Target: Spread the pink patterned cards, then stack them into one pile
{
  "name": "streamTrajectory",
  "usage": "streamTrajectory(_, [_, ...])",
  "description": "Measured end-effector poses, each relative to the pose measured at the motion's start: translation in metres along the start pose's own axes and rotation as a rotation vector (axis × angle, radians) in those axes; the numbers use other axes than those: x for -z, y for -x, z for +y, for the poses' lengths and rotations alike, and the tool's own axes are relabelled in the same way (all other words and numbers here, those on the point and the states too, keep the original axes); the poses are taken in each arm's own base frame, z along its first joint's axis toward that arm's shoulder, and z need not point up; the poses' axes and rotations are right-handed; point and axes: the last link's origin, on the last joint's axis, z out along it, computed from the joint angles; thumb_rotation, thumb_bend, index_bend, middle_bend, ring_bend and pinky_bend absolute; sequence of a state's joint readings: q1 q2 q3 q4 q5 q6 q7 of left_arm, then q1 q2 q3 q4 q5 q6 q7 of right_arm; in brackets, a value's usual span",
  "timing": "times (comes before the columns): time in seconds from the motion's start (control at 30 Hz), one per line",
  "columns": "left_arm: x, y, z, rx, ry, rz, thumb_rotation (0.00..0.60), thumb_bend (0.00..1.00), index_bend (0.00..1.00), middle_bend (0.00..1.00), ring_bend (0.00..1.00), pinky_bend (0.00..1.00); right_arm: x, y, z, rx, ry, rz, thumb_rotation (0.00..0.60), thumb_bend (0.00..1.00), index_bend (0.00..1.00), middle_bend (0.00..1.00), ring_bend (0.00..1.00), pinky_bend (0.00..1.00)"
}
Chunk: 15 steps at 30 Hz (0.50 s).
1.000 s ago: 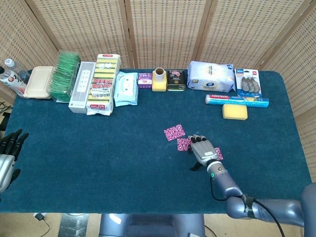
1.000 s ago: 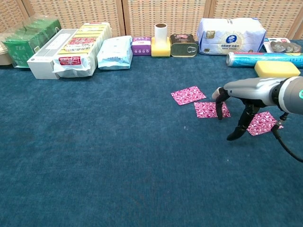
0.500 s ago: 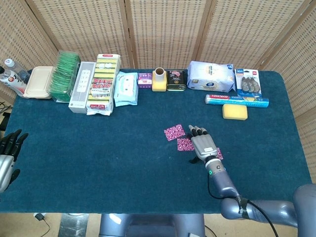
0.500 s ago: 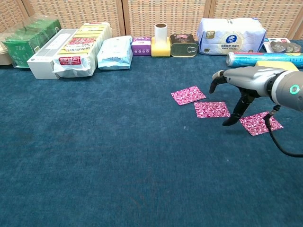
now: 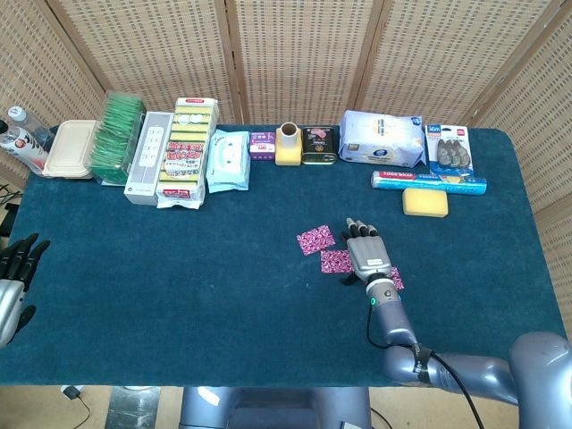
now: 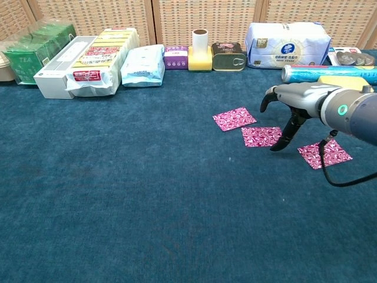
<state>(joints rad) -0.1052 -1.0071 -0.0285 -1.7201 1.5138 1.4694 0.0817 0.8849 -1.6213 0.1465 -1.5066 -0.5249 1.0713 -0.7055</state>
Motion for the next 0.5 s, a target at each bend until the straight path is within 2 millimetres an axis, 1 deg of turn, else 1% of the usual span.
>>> streamTrajectory(0.1, [0.000,-0.001,-0.001,0.003,-0.005,0.004,0.600,0.09,0.00,0.00,0.00,0.08,0.001,-0.002,0.000,0.010,-0.004,0.000,0.515,0.00,0.21,0.01,0.00,0.09])
streamTrajectory(0.23, [-0.001,-0.001,-0.002,0.002,-0.005,-0.001,0.600,0.09,0.00,0.00,0.00,0.08,0.006,-0.006,0.006,0.042,-0.011,-0.003,0.519,0.01,0.21,0.01,0.00,0.09])
streamTrajectory(0.5, [-0.001,0.000,-0.001,-0.002,-0.003,0.000,0.600,0.09,0.00,0.00,0.00,0.08,0.022,-0.017,0.034,0.173,-0.035,0.004,0.516,0.03,0.21,0.00,0.00,0.08])
